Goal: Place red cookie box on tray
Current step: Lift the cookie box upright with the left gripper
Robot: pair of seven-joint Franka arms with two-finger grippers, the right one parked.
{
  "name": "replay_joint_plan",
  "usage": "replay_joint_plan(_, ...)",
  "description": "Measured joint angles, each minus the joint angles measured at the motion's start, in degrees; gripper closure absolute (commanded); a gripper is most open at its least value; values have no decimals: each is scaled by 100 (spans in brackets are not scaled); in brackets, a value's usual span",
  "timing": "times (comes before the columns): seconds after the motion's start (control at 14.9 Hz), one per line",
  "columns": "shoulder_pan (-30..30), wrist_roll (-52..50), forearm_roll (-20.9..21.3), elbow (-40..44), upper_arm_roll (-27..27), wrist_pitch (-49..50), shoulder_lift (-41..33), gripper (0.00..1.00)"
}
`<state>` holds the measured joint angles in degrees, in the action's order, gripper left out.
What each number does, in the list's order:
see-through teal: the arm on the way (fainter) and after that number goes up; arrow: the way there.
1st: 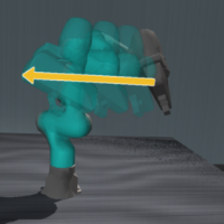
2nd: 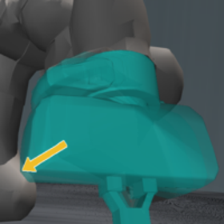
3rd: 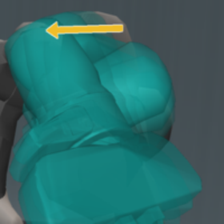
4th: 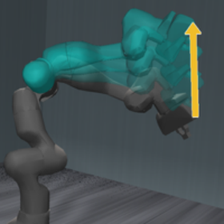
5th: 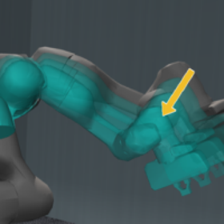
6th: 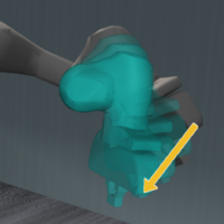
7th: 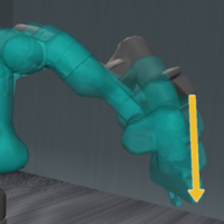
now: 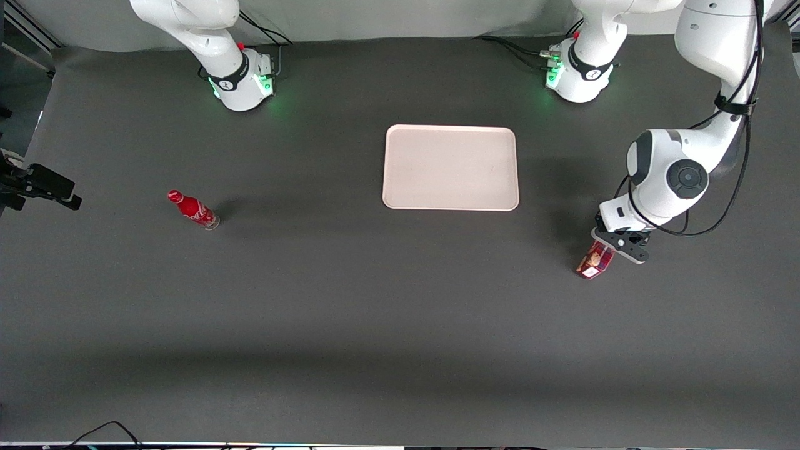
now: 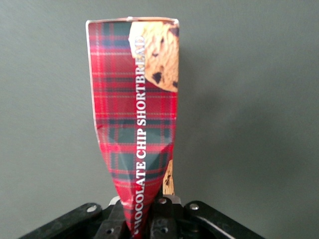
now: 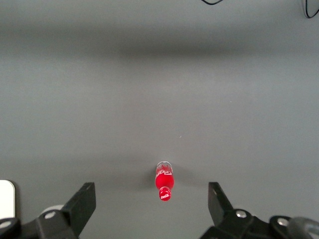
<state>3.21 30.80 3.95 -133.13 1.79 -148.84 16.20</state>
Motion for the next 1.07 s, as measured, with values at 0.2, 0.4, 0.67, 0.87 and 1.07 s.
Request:
replay_joint_plan(0.2,0,0,-3,349,-5,669,-343,100)
replay_joint_plan(0.4,5,0,-7,1013,-23,2034,-935,100)
replay_joint_plan(0.67,23,0,-15,2436,-81,4444,-1548,100)
replay_joint_plan(0.87,50,0,-16,3453,-118,5608,-1642,100)
replay_joint_plan(1.07,65,0,-20,3725,-120,5806,-1608,100)
